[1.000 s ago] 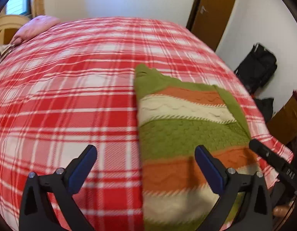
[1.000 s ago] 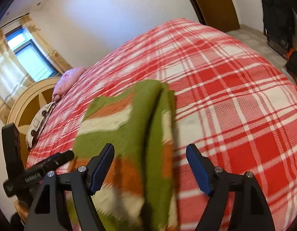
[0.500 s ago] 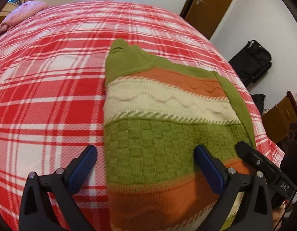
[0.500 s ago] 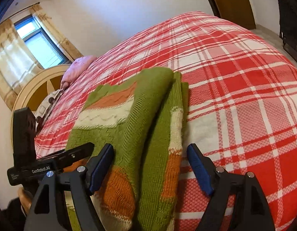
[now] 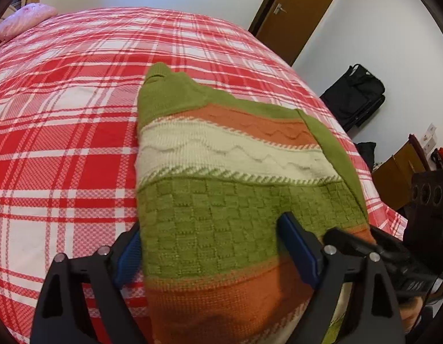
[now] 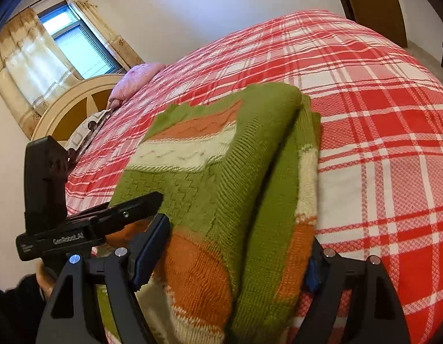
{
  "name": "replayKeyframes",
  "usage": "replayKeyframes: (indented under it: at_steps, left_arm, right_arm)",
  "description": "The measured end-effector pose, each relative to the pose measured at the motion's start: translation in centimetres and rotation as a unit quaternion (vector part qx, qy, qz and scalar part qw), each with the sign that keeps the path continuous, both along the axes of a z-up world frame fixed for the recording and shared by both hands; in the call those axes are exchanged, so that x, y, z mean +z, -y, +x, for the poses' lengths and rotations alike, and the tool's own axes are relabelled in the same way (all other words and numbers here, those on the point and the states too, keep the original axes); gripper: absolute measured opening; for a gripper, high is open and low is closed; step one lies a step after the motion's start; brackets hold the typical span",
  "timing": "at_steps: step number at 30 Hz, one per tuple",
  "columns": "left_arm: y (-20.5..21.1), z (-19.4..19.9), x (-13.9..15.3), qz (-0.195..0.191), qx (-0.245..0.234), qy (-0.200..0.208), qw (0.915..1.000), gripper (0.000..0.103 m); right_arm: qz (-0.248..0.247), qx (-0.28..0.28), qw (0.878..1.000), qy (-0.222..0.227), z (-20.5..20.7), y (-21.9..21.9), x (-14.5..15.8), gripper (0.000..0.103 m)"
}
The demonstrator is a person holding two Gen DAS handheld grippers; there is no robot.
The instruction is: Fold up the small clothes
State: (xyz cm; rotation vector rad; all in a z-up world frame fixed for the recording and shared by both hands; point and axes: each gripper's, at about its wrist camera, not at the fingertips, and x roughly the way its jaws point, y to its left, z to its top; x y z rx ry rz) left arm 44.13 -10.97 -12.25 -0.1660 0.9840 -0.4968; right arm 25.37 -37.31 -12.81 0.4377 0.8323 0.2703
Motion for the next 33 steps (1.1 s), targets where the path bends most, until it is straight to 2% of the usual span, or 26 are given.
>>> replayKeyframes:
  at_steps: [1,3,4,5,7,8,9,11,14,17,22,27,33]
  left_arm:
    - [0.0,0.0,0.0,0.000,0.000,0.000,1.0000,0.089]
    - [0.1,0.0,0.1,0.002,0.000,0.003,1.0000,0.088]
    - [0.2,0.0,0.1,0.003,0.000,0.005,1.0000,0.087]
    - [0.2,0.0,0.1,0.003,0.001,0.006,1.0000,0.085]
    - [0.4,0.0,0.1,0.004,0.004,0.010,0.9999,0.081]
    - [0.4,-0.1,0.2,0.007,0.007,0.014,0.9999,0.077]
    - [0.6,-0.2,0.3,0.012,0.009,0.018,0.9997,0.075]
    - [1.1,-1.1,1.0,0.036,0.010,0.041,0.9984,0.058]
    - [2.1,-2.6,2.3,0.087,0.005,0.083,0.9927,0.038]
    - [2.2,-4.1,3.4,0.100,0.003,0.099,0.9900,0.036]
    - [1.3,-6.5,4.9,0.066,-0.006,0.095,0.9933,0.035]
    - [4.5,-9.2,6.9,0.064,-0.043,0.137,0.9876,0.035]
    - [8.8,-11.9,8.7,0.047,-0.085,0.159,0.9824,0.035]
  right_arm:
    - [0.005,-0.004,1.000,0.000,0.2,0.1,-0.1,0.079]
    - [-0.001,-0.016,1.000,-0.001,0.5,-0.1,-0.2,0.070]
    - [0.000,-0.023,1.000,0.001,0.4,-0.1,-0.2,0.065]
    - [0.005,-0.027,1.000,0.001,0.3,-0.1,-0.2,0.055]
    - [0.016,-0.035,0.999,0.006,-0.2,-0.6,-0.1,0.043]
    - [0.002,-0.043,0.999,0.009,-0.5,-1.2,0.2,0.041]
    - [-0.014,-0.048,0.999,0.013,-1.0,-1.6,0.4,0.040]
    - [-0.058,-0.062,0.996,0.024,-1.9,-3.2,1.7,0.038]
    - [-0.097,-0.073,0.991,0.055,-4.0,-5.5,3.9,0.037]
    - [-0.106,-0.078,0.988,0.078,-6.8,-6.7,5.5,0.037]
    - [-0.105,-0.103,0.984,0.102,-11.2,-6.1,7.3,0.037]
    - [-0.107,-0.144,0.975,0.127,-15.9,-3.8,9.6,0.037]
    - [-0.112,-0.190,0.966,0.133,-20.2,-0.1,10.9,0.037]
